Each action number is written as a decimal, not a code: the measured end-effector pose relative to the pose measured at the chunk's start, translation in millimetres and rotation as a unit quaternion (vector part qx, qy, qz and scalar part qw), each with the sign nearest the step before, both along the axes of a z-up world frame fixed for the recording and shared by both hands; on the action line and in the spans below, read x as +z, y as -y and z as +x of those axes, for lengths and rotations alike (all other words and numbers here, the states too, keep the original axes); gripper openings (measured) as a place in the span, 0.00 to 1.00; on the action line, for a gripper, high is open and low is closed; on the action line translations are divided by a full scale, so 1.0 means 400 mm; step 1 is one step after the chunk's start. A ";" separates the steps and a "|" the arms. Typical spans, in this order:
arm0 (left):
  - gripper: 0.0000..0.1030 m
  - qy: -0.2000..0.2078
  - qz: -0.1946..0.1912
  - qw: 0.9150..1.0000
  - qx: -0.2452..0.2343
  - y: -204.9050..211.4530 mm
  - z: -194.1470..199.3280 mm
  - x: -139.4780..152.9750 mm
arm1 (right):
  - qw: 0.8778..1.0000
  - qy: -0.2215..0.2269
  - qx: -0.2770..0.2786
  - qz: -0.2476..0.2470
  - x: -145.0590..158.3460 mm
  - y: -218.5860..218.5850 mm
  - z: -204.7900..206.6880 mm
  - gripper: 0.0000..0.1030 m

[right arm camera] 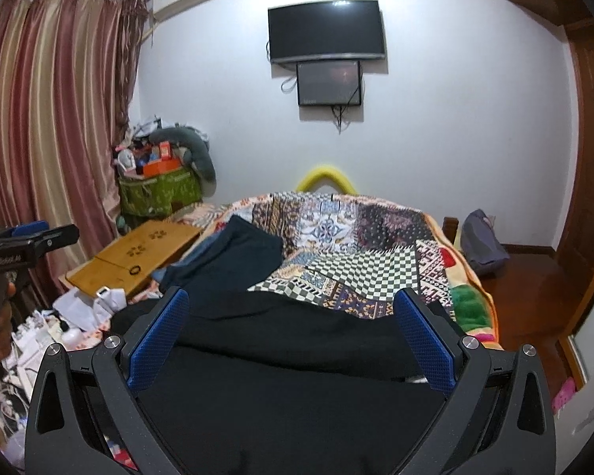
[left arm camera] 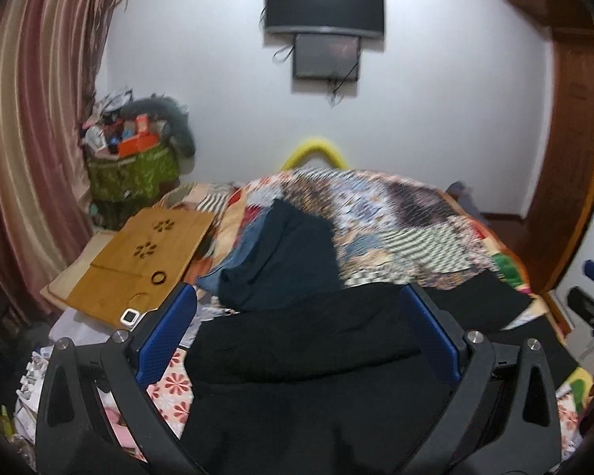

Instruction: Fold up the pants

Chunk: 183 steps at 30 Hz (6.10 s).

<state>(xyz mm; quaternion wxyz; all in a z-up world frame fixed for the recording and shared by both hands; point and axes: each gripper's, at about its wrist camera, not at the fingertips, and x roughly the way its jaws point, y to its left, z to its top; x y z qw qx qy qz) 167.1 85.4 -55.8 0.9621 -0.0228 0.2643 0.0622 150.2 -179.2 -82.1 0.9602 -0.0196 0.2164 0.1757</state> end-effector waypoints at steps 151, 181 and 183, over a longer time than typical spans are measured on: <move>0.91 -0.234 -0.006 0.972 0.006 -0.178 0.318 -0.431 | 0.922 -0.329 0.167 -0.116 -0.337 -0.249 0.515 0.51; 0.91 -0.229 0.009 0.971 -0.070 0.036 0.247 -0.352 | 0.976 -0.207 0.061 -0.019 -0.061 0.118 0.373 0.11; 0.91 -0.231 0.007 0.969 -0.085 0.077 0.237 -0.346 | 0.980 -0.192 0.046 -0.005 -0.027 0.184 0.339 0.11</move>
